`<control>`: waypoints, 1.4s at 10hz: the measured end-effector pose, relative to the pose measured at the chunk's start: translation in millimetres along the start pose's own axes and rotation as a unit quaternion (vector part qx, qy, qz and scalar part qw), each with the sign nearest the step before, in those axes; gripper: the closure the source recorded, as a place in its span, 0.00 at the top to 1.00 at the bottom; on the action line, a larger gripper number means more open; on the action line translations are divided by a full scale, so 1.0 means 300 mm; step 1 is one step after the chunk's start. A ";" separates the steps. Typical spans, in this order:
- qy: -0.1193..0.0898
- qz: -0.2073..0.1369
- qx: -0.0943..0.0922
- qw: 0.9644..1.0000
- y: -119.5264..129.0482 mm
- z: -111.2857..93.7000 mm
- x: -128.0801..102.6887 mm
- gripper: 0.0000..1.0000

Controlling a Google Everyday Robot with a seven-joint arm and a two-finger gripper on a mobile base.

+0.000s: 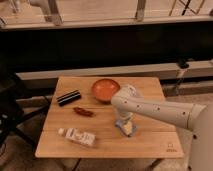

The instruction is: Wipe the white sponge on the table

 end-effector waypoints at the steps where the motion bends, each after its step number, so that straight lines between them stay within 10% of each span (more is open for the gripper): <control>1: 0.001 -0.001 0.001 1.000 -0.002 -0.001 0.000 0.29; 5: 0.002 -0.033 -0.001 0.999 -0.001 0.006 -0.016 0.09; 9: 0.003 -0.036 -0.001 0.999 0.002 0.006 -0.018 0.27; 14: 0.002 -0.041 -0.002 0.999 -0.002 0.006 -0.015 0.08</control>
